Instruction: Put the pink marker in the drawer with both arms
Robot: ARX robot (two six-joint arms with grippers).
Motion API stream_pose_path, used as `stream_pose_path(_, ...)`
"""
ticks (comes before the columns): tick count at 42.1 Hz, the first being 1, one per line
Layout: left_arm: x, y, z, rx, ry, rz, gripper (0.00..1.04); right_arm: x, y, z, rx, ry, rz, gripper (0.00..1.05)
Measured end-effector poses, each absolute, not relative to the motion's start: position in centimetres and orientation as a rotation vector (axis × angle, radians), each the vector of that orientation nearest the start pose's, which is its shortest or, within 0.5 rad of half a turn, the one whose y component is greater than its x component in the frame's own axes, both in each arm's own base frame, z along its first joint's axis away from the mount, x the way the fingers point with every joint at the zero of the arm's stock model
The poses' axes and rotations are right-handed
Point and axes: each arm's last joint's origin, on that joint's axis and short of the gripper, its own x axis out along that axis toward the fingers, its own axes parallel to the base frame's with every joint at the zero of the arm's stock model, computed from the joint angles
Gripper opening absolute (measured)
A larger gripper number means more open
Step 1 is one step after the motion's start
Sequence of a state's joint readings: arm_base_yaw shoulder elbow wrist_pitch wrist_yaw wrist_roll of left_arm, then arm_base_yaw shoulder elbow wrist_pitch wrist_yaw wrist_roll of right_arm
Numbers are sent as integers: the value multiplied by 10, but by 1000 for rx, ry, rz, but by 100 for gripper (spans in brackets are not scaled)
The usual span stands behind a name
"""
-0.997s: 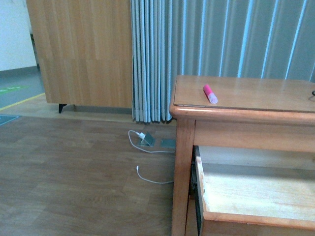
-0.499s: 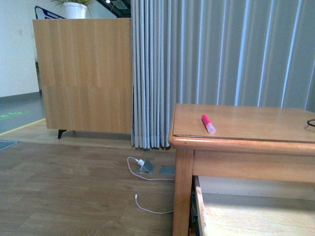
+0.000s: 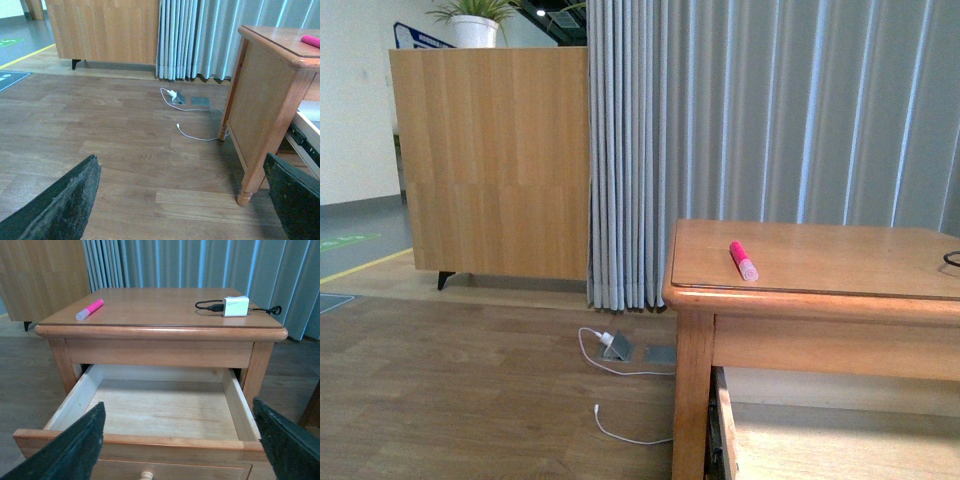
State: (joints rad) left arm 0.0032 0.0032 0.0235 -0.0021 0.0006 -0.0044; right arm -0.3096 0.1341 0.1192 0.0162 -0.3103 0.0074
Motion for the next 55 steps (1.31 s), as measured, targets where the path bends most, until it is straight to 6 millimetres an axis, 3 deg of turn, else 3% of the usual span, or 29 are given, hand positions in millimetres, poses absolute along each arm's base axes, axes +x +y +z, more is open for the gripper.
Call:
stream_pose_path(45,97,0,170,-16,-2,16,99,98,-22,193,6,5,0,96)
stream_pose_path(50,108,-3,163,-63,117,48,99,98,-22,193,6,5,0,96)
stream_pose_path(55,128,-6,182,-64,103,-16,99,98,-22,193,6,4,-1,96)
